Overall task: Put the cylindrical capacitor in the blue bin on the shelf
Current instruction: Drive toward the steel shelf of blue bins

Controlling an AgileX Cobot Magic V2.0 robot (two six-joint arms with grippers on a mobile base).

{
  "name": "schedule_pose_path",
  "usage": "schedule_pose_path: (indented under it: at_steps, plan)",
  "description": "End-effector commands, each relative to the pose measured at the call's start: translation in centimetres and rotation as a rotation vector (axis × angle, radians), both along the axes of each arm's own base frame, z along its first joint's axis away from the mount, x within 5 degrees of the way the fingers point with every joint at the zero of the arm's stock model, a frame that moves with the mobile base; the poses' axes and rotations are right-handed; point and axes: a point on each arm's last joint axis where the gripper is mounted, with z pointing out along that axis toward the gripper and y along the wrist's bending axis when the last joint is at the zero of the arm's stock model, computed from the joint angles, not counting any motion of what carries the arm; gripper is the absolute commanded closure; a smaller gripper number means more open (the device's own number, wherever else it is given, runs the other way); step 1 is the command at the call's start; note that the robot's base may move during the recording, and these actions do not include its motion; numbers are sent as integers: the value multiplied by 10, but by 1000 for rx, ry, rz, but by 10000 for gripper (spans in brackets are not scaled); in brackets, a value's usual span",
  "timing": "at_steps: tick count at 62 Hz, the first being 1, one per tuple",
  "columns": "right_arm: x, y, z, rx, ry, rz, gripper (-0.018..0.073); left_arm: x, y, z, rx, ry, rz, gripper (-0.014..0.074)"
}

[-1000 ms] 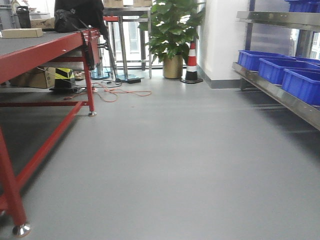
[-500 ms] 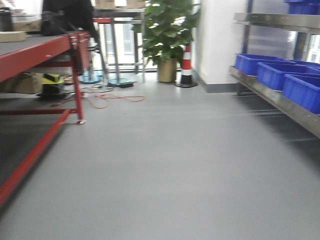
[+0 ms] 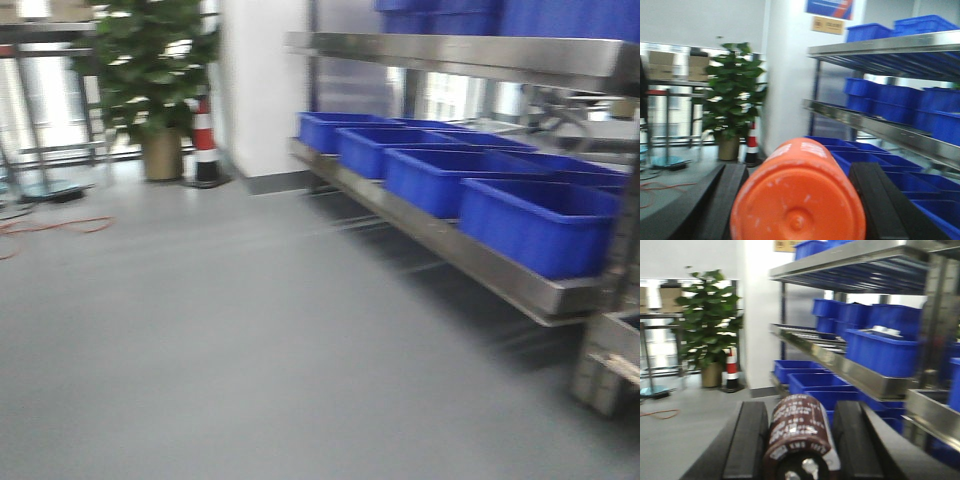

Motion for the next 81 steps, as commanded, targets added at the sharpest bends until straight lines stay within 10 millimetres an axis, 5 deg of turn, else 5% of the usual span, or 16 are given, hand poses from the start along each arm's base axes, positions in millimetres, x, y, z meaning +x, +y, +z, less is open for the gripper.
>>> schedule_pose_path:
  at_steps: [1,81]
  plan:
    - [-2,0,2,-5,-29,-4,721,-1,1,2,-8,-26,5,708]
    - [-2,0,2,-5,-29,-4,721,-1,1,2,-8,-26,5,708]
